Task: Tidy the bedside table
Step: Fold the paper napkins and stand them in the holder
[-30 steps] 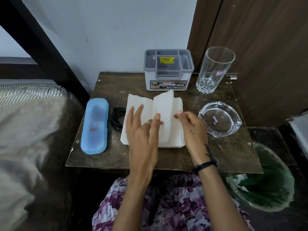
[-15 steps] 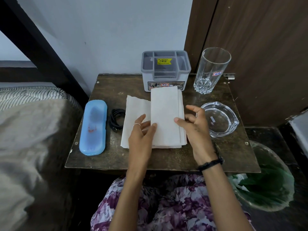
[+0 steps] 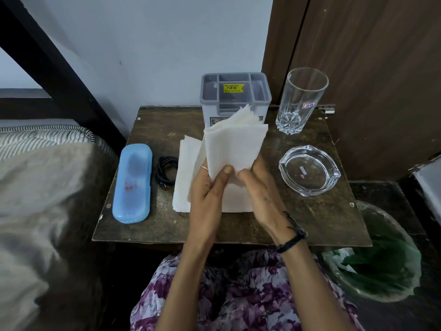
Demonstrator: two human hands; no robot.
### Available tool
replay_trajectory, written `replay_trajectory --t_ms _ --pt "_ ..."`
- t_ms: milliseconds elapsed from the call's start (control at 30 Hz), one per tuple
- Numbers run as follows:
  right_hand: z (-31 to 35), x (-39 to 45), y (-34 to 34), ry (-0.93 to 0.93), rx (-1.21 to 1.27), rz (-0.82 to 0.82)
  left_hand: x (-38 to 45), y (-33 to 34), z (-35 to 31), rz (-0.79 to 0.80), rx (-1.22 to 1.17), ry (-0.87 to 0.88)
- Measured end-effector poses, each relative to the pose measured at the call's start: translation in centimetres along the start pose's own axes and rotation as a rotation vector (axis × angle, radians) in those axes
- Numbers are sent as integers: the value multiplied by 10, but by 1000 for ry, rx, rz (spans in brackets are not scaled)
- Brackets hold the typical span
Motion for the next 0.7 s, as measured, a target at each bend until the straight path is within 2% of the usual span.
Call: replay_trajectory --t_ms 167,267,367,467,700 --pt "-3 2 -4 -44 -289 20 2 8 4 107 297 64" --pt "0 2 -10 -65 -277 -17 2 5 0 84 261 67" --pt "-2 2 -3 -48 -362 33 5 -5 12 39 320 9" --pt "-1 2 -4 -55 -346 18 6 -15 12 -34 311 23" --pt "-11 5 -5 -31 -430 12 7 -14 15 -23 397 19"
Point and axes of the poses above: each hand's wrist, its own x-axis towards the middle knuckle, its own y-axis out of the palm, z = x × y, the point moved 10 cm from there along x, towards the middle knuckle, and after that the axes turned 5 degrees about -x, right-handed, at the moved point
